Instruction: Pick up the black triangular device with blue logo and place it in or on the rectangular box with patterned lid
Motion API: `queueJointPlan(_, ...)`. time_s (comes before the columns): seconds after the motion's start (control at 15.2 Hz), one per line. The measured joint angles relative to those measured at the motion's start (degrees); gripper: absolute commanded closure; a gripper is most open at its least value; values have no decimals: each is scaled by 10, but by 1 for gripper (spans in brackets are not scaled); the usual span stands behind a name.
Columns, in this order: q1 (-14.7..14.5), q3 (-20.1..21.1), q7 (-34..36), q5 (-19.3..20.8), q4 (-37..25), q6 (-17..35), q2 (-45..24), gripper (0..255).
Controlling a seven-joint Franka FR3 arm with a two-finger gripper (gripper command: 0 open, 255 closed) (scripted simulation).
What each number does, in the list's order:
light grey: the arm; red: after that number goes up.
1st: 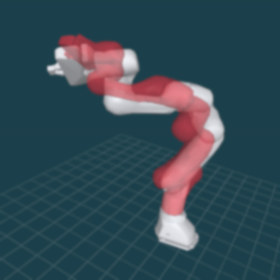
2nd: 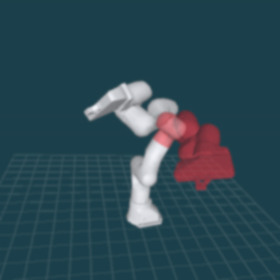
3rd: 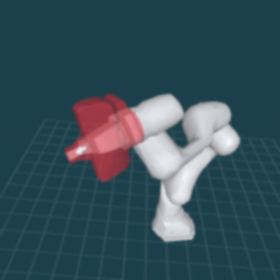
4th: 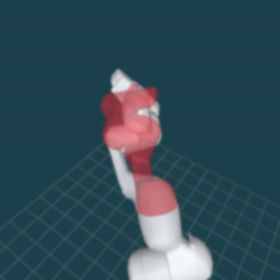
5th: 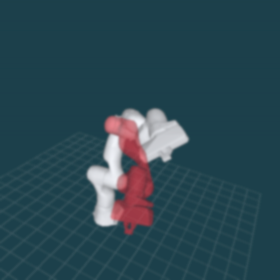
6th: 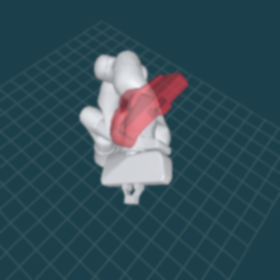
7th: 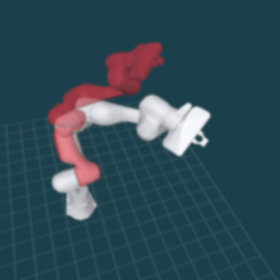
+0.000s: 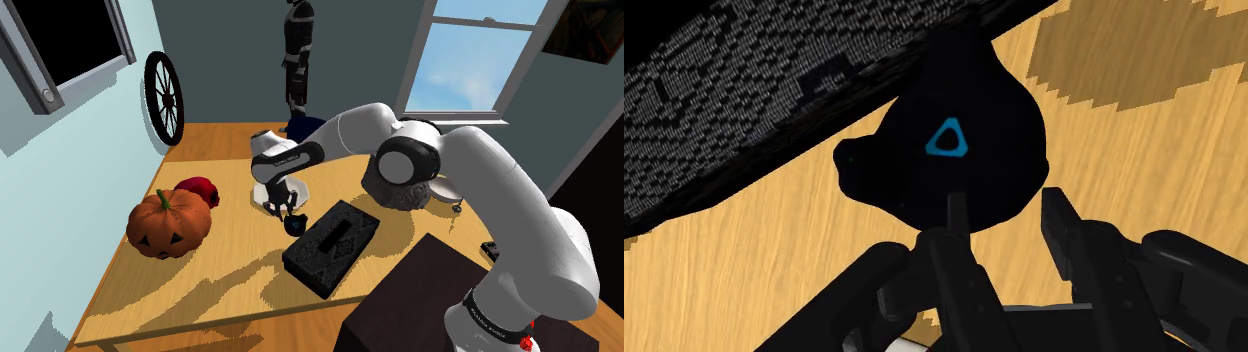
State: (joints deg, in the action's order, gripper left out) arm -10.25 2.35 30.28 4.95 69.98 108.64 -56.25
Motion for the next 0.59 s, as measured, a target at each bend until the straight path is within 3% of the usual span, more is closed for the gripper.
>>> queueJointPlan(0.59,0,1,-1,-2,-1,-40,40,255)
